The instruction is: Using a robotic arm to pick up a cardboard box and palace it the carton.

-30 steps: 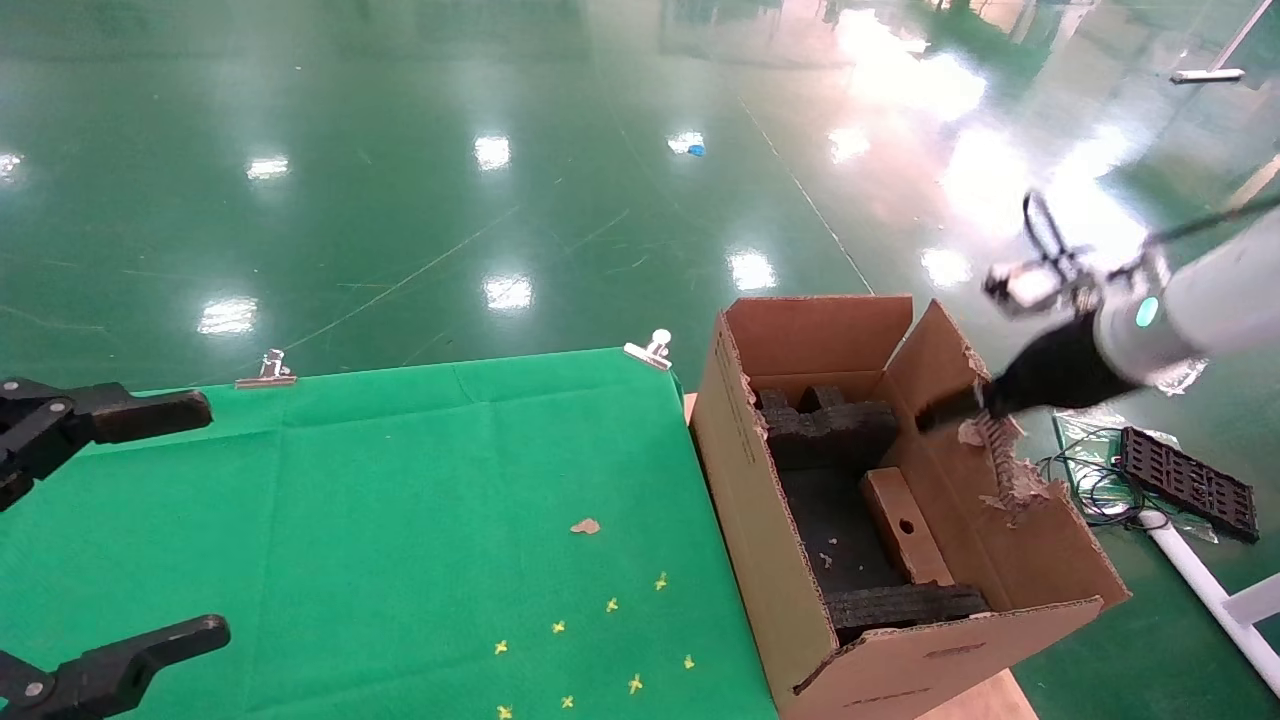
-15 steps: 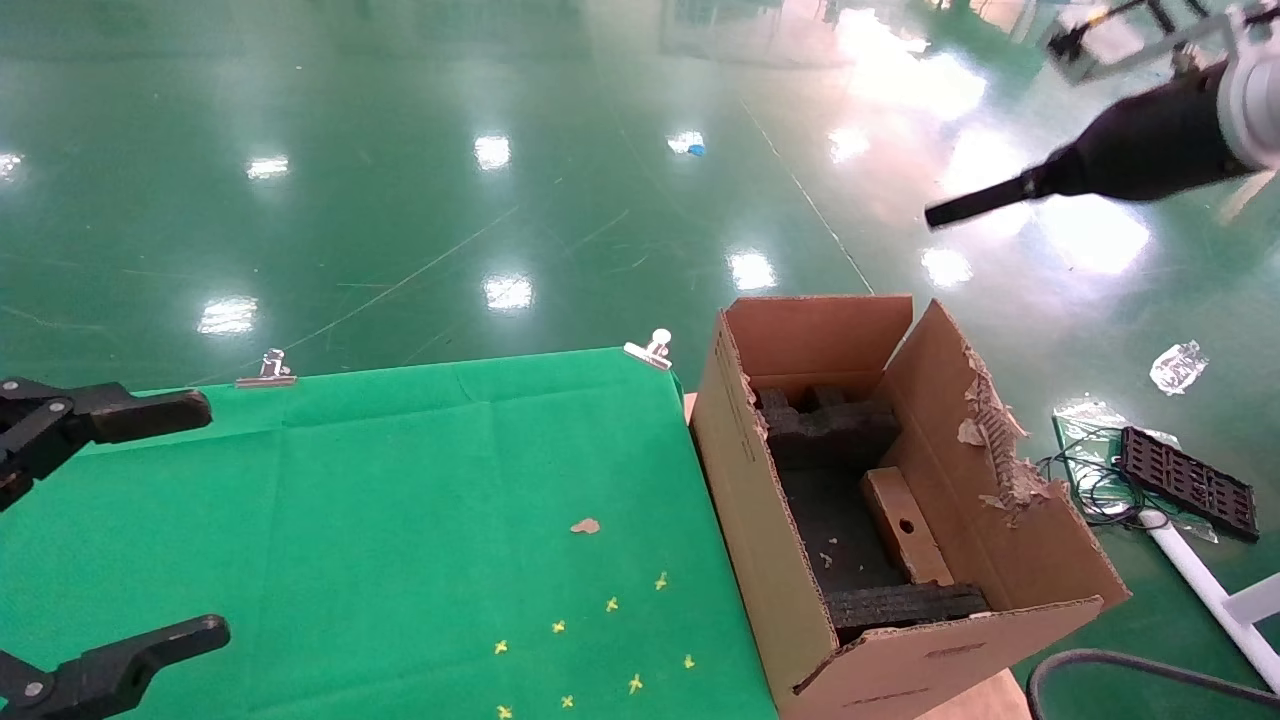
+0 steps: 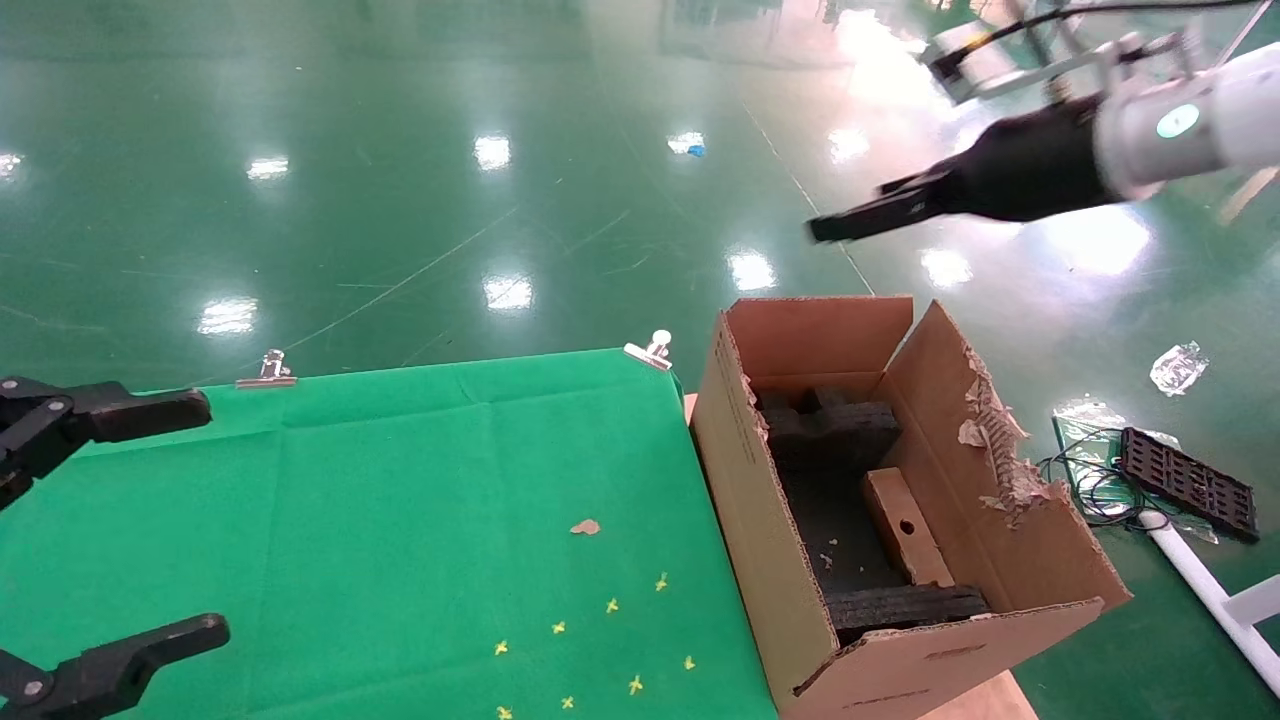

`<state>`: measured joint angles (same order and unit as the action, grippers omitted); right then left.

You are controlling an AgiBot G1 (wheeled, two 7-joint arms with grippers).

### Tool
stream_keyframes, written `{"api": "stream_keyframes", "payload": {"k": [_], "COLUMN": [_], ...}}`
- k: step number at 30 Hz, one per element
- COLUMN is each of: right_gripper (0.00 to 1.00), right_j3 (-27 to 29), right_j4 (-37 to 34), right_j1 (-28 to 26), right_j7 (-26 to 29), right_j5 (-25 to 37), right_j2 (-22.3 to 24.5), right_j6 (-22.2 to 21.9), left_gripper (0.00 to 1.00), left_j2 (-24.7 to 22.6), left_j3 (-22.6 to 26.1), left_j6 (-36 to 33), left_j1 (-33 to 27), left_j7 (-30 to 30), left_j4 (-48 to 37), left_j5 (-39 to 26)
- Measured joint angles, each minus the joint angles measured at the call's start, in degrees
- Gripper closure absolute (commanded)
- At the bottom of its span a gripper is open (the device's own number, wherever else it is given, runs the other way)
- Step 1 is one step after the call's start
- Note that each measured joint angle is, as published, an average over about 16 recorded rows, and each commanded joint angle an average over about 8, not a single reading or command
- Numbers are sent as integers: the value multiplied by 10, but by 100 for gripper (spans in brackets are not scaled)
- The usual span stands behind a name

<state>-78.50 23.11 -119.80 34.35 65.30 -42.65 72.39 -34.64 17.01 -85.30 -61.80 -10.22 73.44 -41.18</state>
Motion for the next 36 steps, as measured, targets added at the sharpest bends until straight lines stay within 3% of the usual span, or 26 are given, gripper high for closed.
{"api": "stream_keyframes", "payload": {"k": [36], "right_gripper": [0], "right_j3": [449], "right_j4": [362], "right_j1": [418], "right_j7": [-169], "right_j5": [-168], "right_j2": [55], "right_j6": [96], "left_gripper": [0], "left_j2": [0], "left_j3": [1], "left_j6": [0], "left_j1": [0], "left_j7": [1], "left_j4": [0], "left_j5": [1]}}
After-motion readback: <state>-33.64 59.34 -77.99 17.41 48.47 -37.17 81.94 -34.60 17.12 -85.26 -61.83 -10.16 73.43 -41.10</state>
